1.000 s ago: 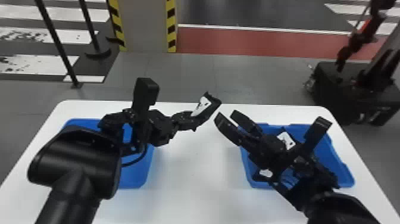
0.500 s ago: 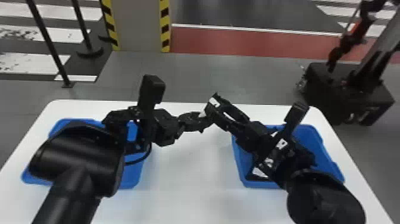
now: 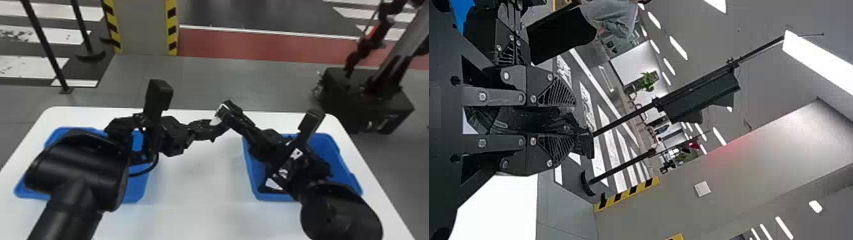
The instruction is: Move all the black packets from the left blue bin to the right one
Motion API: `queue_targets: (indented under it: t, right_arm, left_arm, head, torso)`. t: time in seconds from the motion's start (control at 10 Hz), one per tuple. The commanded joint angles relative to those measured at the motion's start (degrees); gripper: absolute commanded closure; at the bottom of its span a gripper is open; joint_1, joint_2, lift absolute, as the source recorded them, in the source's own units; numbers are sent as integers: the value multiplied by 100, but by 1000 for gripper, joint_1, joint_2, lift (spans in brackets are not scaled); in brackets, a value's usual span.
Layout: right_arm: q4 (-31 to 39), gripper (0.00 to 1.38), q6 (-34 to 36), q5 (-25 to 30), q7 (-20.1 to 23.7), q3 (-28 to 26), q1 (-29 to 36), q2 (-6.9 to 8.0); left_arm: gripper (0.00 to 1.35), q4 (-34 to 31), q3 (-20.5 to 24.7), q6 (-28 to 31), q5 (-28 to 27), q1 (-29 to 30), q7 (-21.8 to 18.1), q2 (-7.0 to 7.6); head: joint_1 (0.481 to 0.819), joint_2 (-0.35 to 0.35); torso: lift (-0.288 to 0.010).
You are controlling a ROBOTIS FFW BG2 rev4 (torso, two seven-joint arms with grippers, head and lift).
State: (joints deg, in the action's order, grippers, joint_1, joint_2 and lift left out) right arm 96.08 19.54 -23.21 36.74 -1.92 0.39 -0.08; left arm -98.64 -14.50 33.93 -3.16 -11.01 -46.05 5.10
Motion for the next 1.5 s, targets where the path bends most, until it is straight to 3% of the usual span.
queue_targets:
  t: [0.0,0.1,0.3,0.4,0.7,0.9,1.0,1.2,1.3,1.4]
  right_arm:
    - [-66,1288,-69,-105,-1,-1,17,13]
    - [-80,1288,-154,-202,-9,-10,59,13]
    - [4,1286,-280,-211,-36,-484,200,13]
    - [131,1286,-365,-211,-176,-818,397,13]
    - [341,1285,-562,-395,-616,-1477,1100,-229]
    - [-249,1248,-604,-413,-739,-1838,1128,-379]
    - [-559,984,-548,-518,-713,-1820,1072,-554]
    - [-348,249,-435,-457,-721,-1829,1227,-572]
    - [229,61,-463,-237,-774,-1838,1550,-510]
    - [876,108,-477,115,-871,-1838,1944,-431]
  left_arm:
    - [1187,13,17,-47,18,4,8,-9]
    - [1032,13,149,-272,-9,88,61,-17]
    - [228,-1,835,-314,-9,595,105,-61]
    - [91,-15,1134,-426,114,848,105,-35]
    - [102,-957,1854,-581,686,1846,105,88]
    - [18,-1857,2724,-834,1020,2845,166,-123]
    - [18,-2152,3137,-989,1099,3196,175,-237]
    - [65,-2335,3410,-1706,1371,3449,184,-184]
    - [107,-2335,3480,-2353,1538,3548,210,-193]
    - [110,-2335,3542,-2733,1556,3646,254,-237]
  head:
    - [695,-100]
    - [695,-101]
    - [695,-93]
    - [695,-91]
    - [695,-129]
    - [695,-154]
    - [695,-157]
    - [695,-133]
    - [695,-113]
    - [695,-103]
  torso:
    - [-110]
    - [-110]
    - [-110]
    - [-110]
    - [-110]
    - [-110]
    - [-110]
    - [-110]
    - [-110]
    - [-110]
